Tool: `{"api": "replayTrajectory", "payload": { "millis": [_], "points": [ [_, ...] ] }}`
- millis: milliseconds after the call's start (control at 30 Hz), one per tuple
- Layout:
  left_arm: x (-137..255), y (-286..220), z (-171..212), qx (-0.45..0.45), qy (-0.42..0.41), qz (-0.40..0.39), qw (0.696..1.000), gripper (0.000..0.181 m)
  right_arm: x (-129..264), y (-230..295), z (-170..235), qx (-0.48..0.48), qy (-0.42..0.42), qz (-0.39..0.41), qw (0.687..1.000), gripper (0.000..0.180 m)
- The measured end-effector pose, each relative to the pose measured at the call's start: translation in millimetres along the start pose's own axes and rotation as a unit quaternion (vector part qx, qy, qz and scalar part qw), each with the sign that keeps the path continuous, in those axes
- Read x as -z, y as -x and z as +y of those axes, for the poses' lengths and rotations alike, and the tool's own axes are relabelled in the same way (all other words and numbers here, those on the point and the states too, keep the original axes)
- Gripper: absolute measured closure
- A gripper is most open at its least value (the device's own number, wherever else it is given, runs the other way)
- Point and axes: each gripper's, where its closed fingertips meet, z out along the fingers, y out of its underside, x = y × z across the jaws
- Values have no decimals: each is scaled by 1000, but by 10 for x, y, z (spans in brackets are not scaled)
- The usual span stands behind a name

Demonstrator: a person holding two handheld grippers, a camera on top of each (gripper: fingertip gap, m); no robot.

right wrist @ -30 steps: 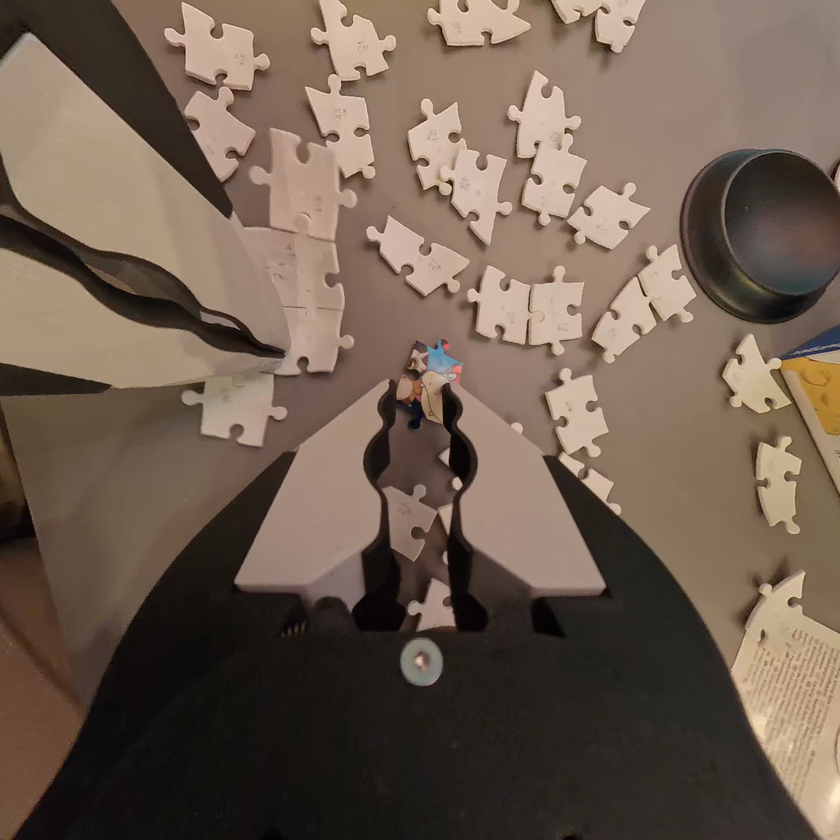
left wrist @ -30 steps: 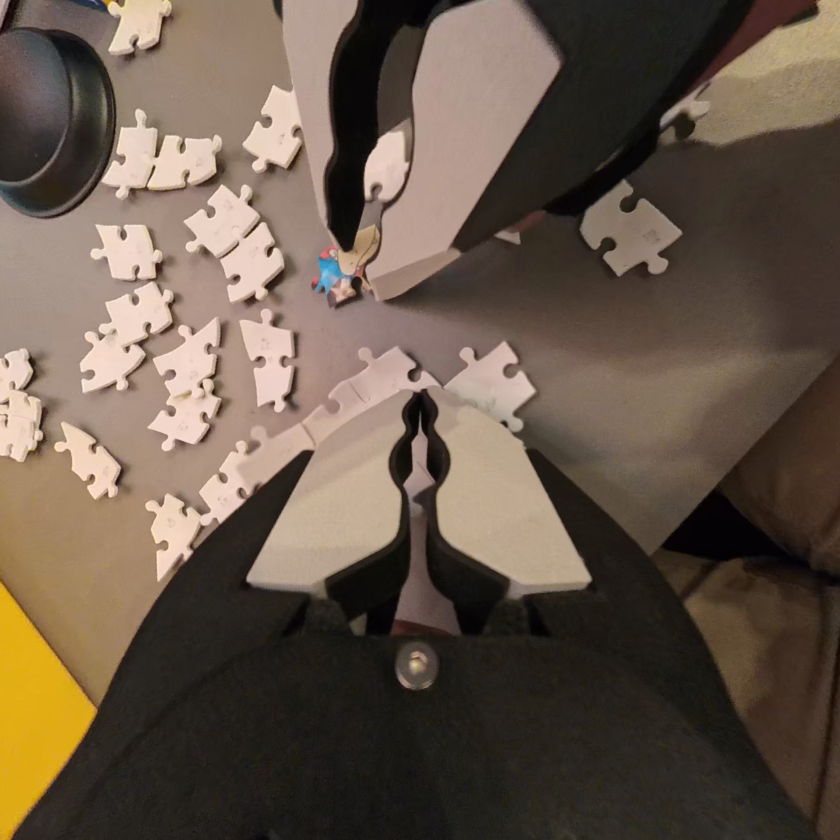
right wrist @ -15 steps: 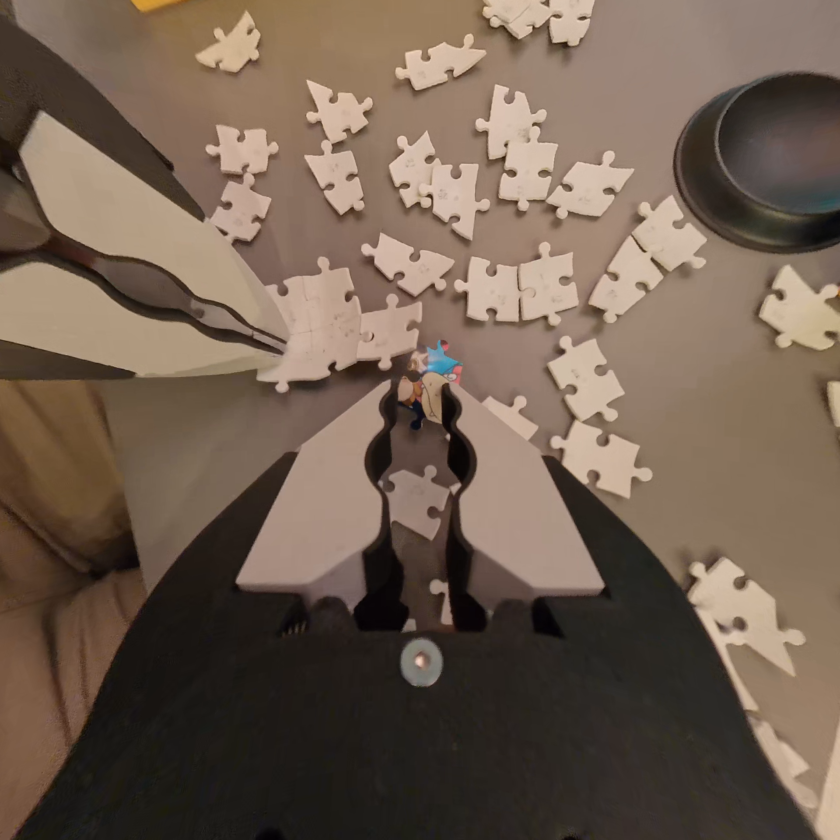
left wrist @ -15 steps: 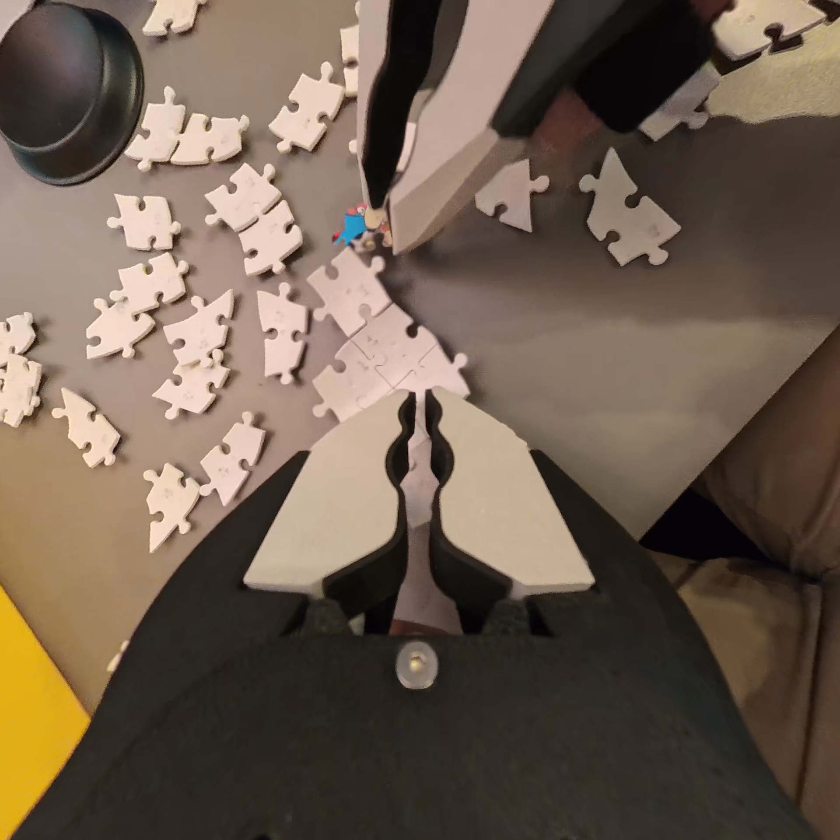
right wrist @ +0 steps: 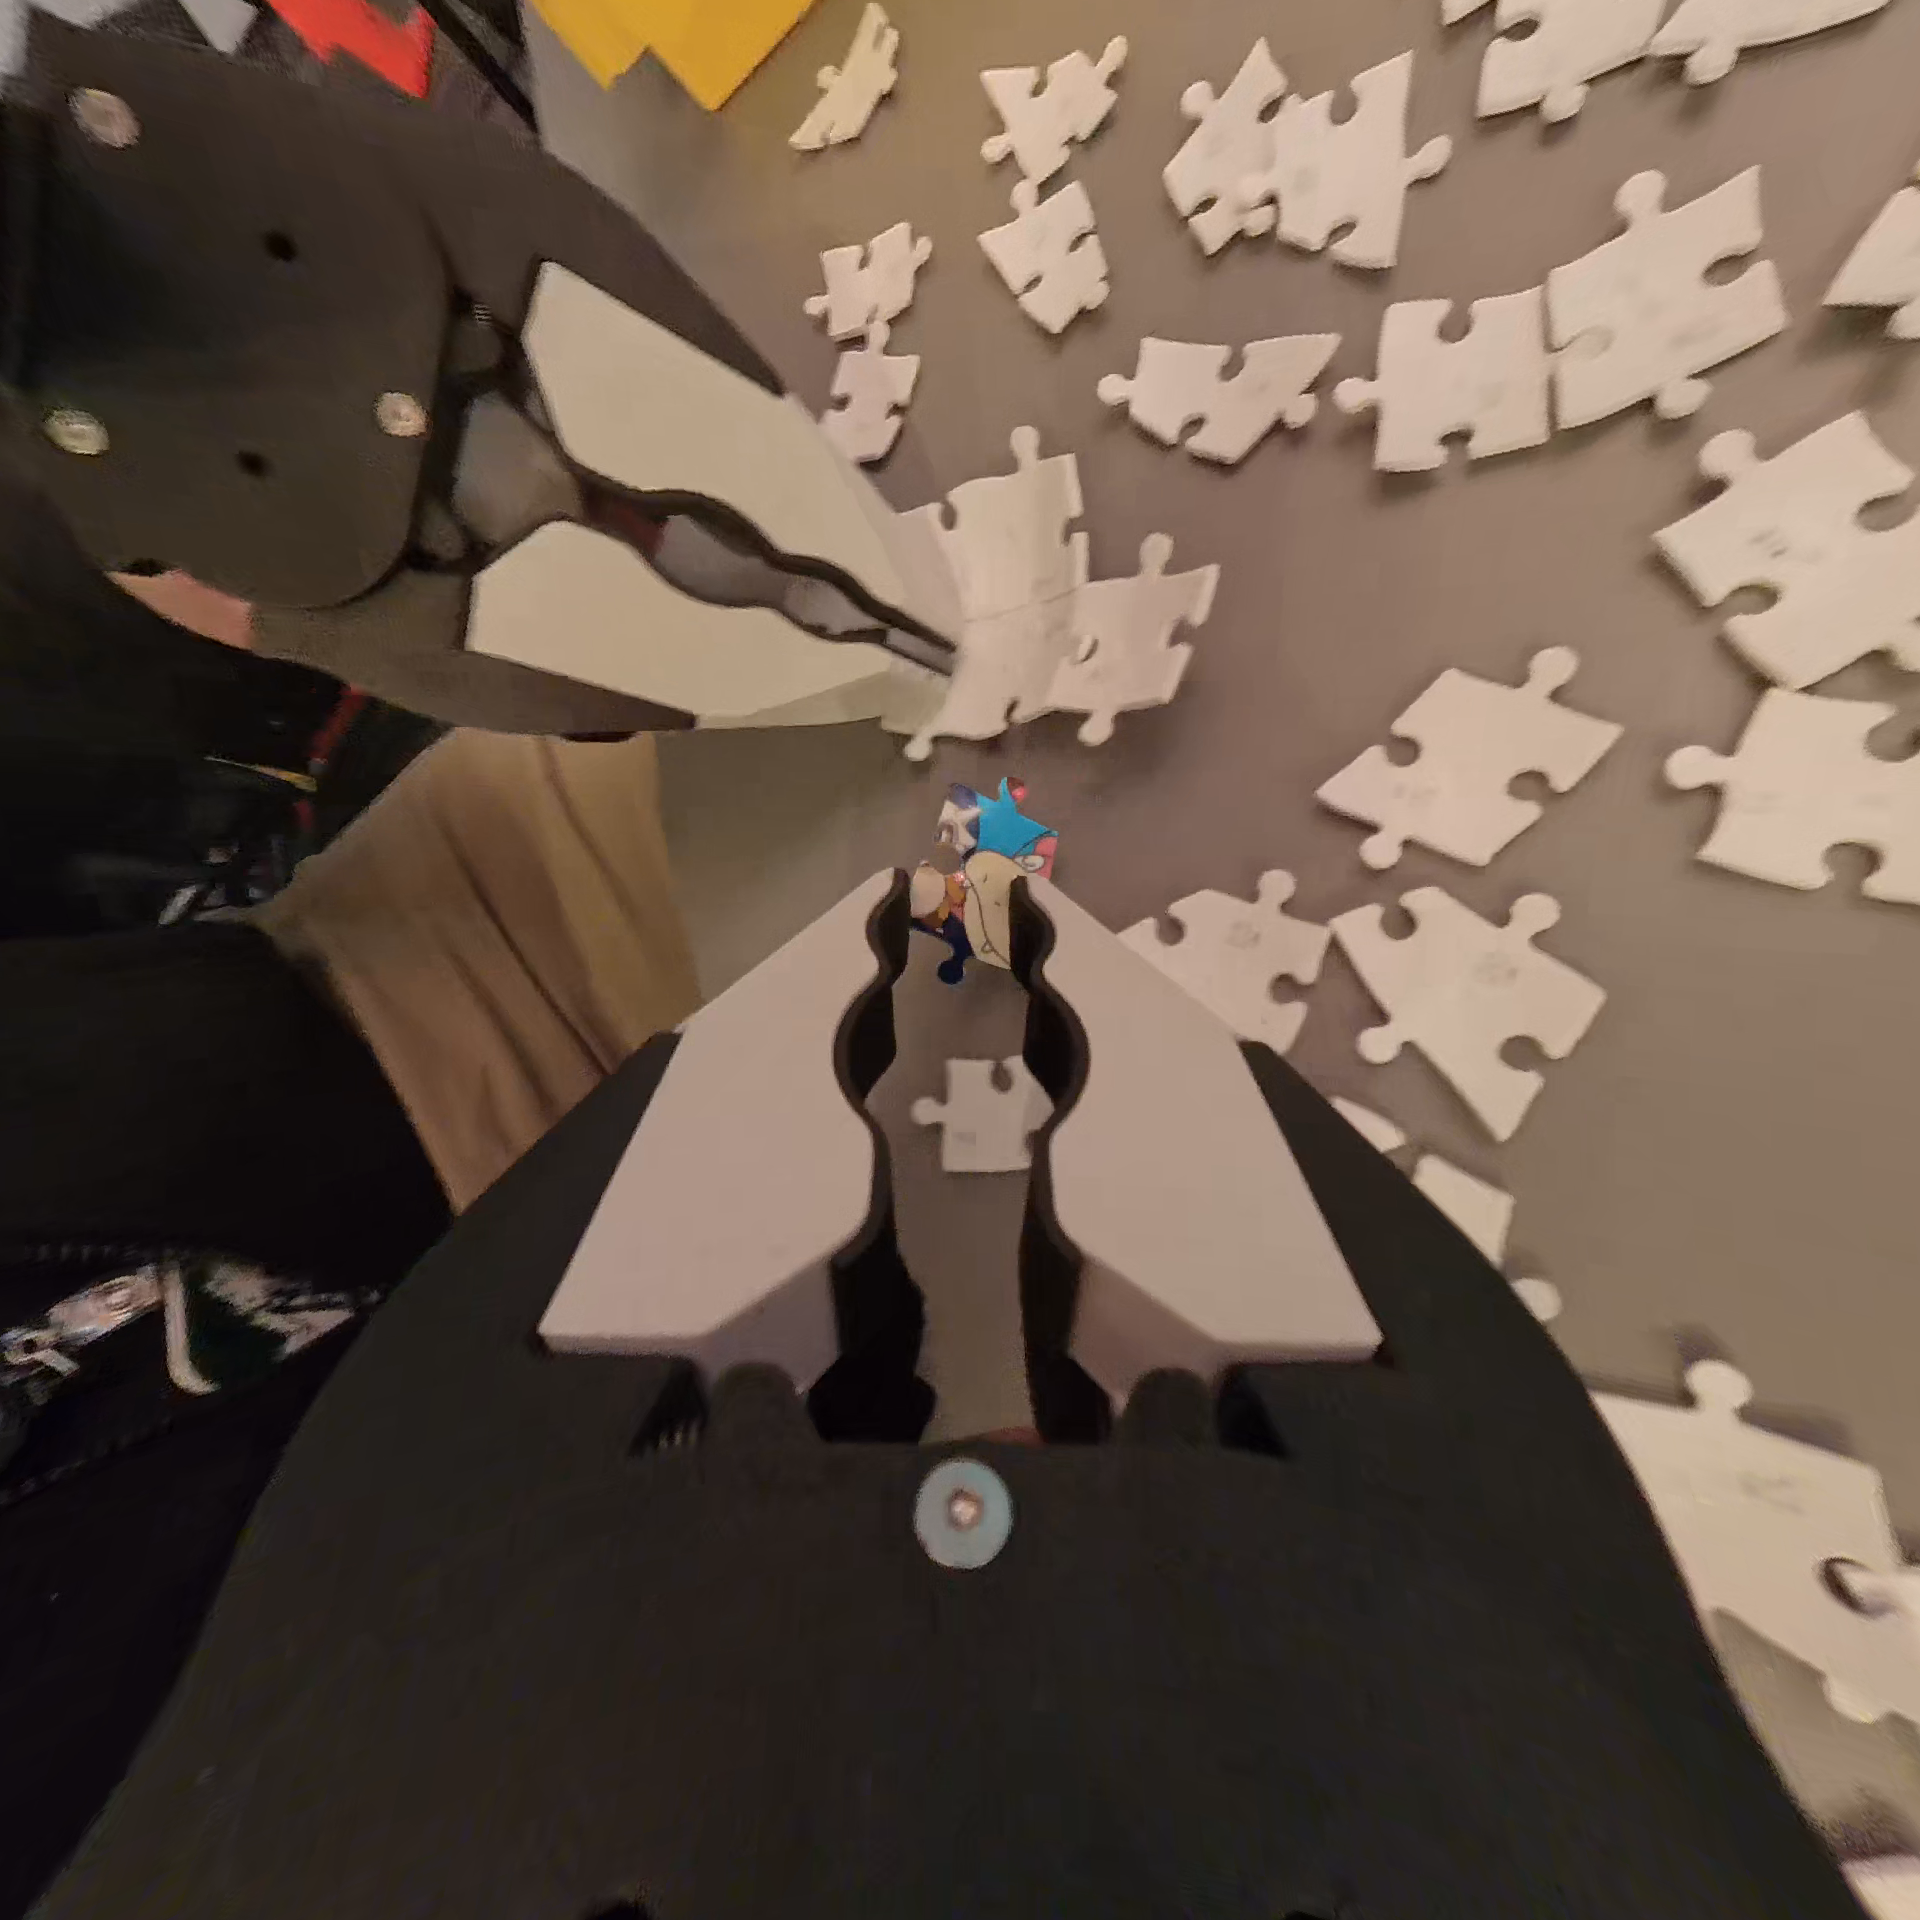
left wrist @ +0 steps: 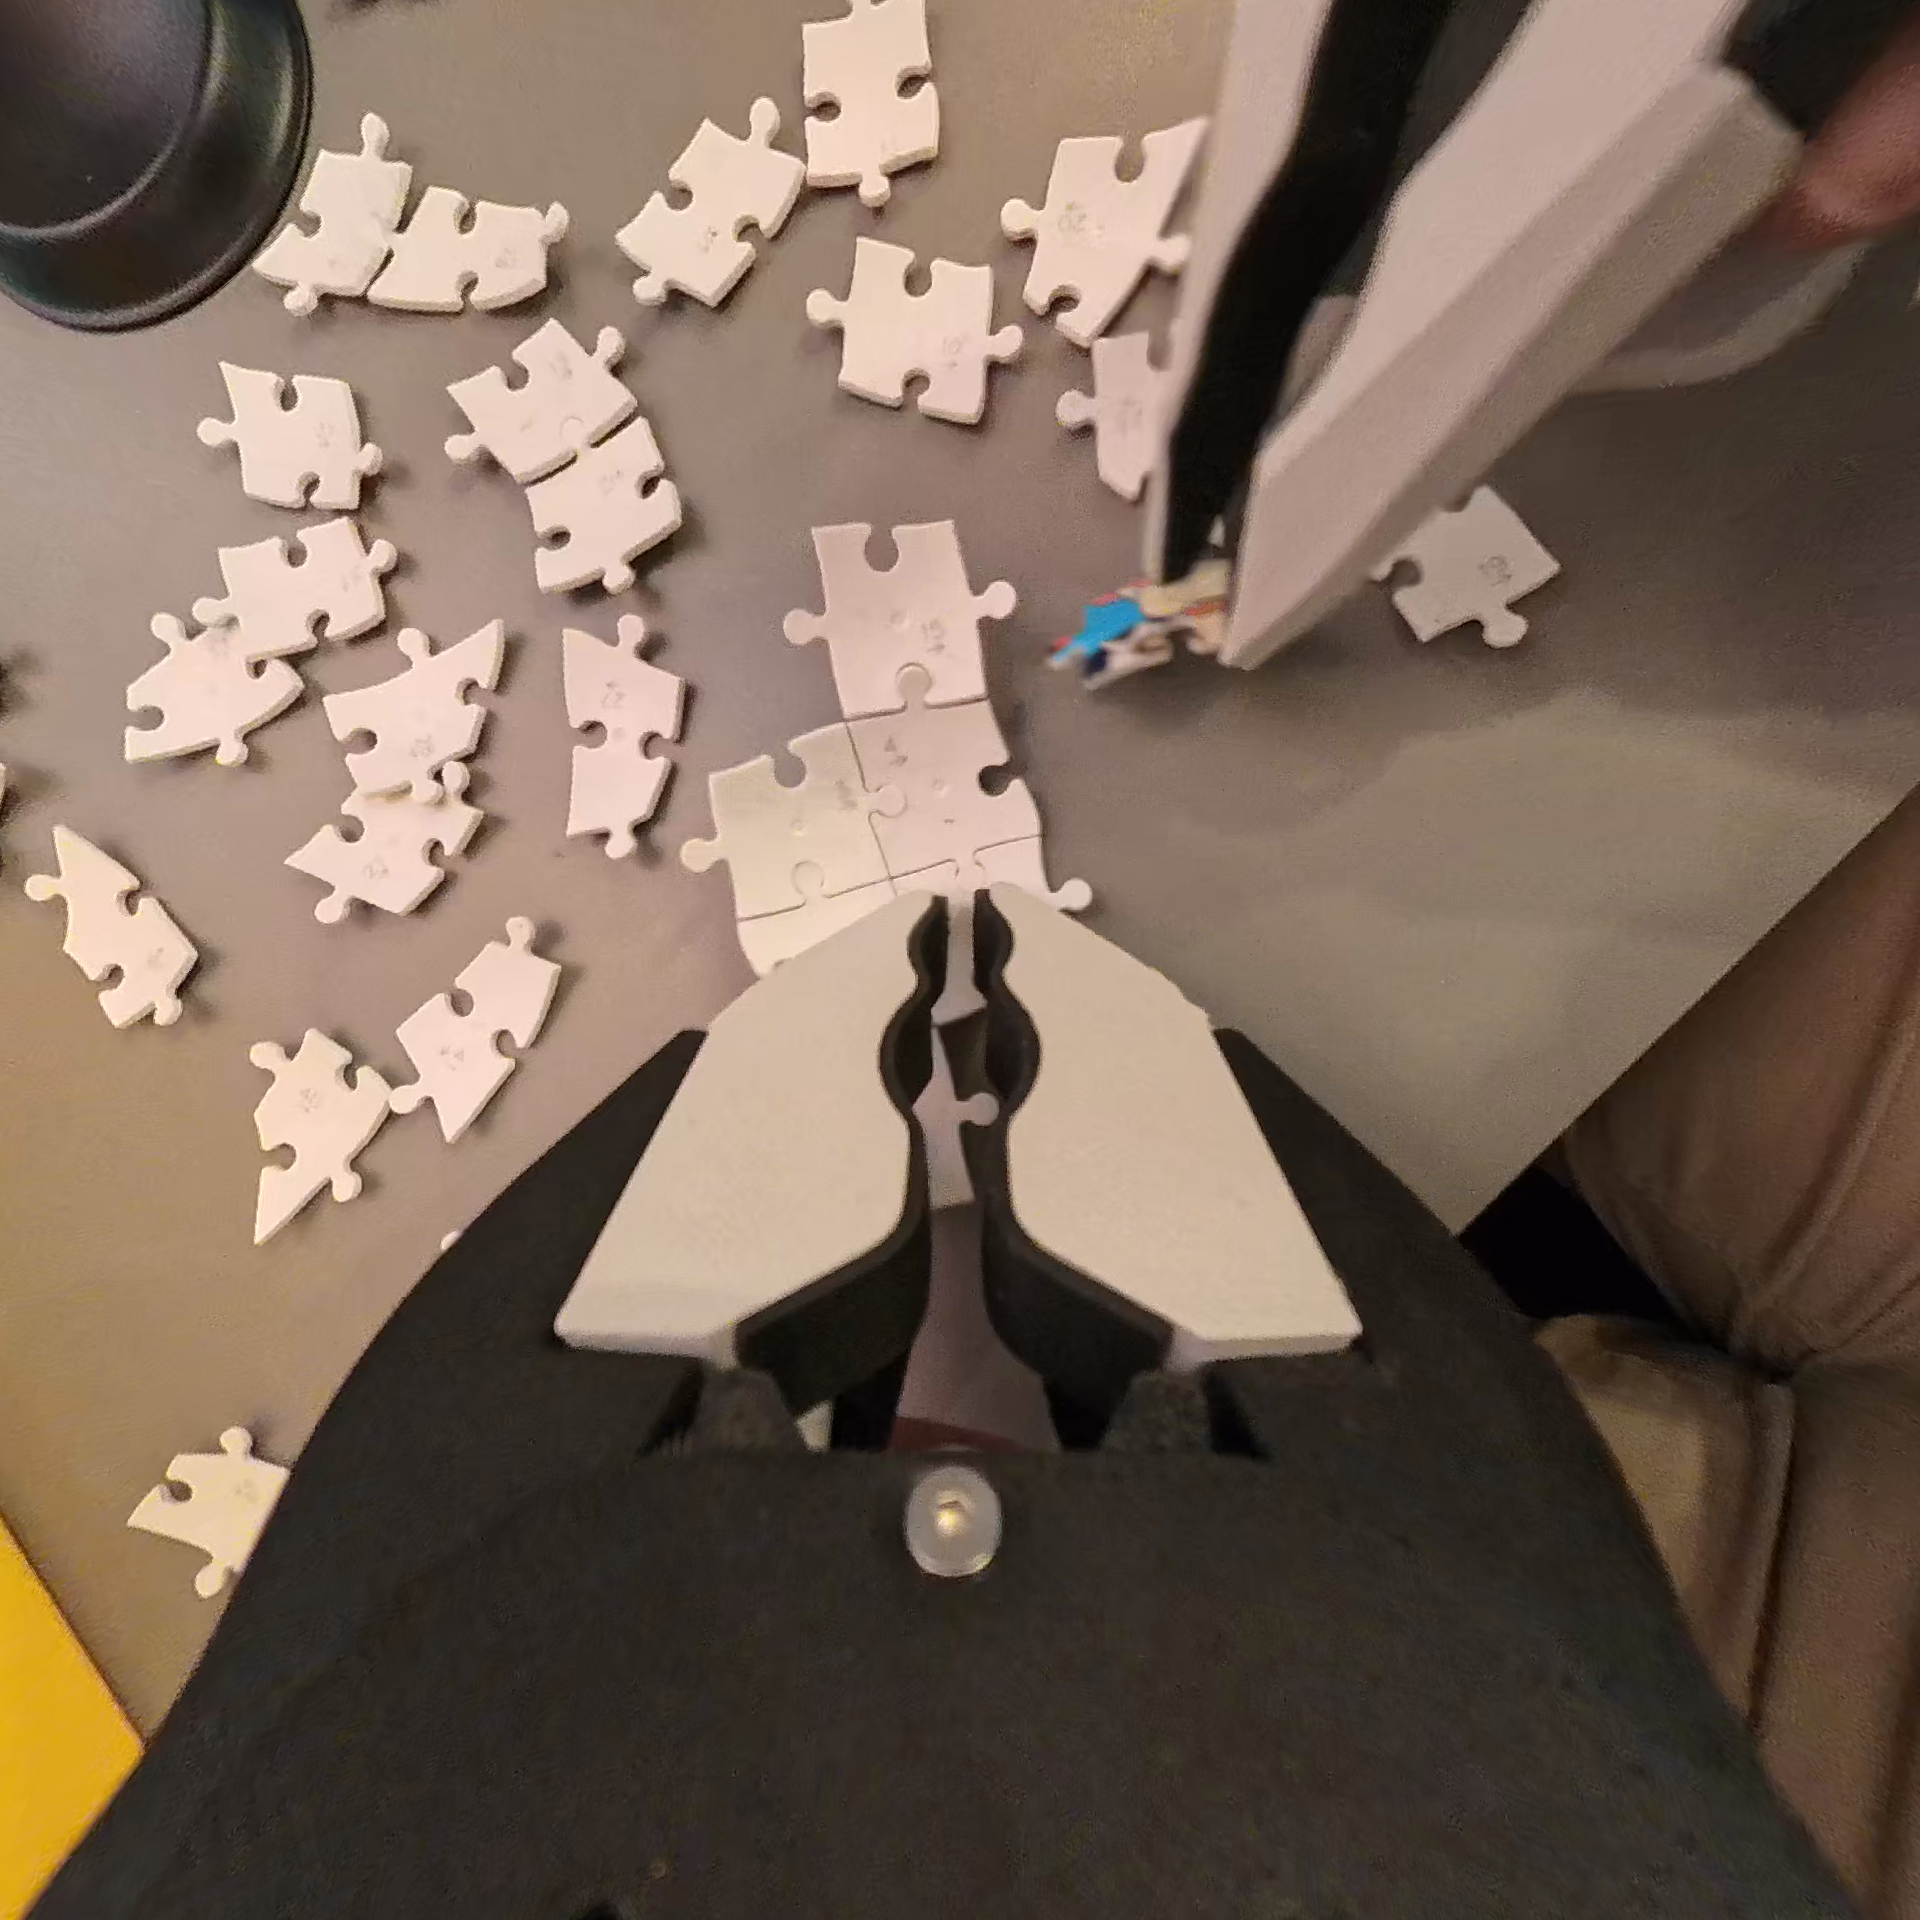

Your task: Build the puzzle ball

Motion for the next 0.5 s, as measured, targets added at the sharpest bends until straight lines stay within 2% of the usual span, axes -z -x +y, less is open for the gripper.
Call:
{"api": "replayTrajectory", "payload": {
  "millis": [133,233,433,500],
  "points": [
    [-20,14,-35,12,-4,-9,1000,176,86,199,-34,-27,-35,-52,998,162],
    [53,29,-167,7,-37,-17,999,172,181,301,-100,-46,-71,-92,992,162],
    [389,-207,-602,-29,-188,79,979,162,319,494,-256,-58,-115,-172,977,162],
    [448,-234,-644,-52,-208,93,972,163,344,527,-274,-64,-117,-194,972,163]
  ]
}}
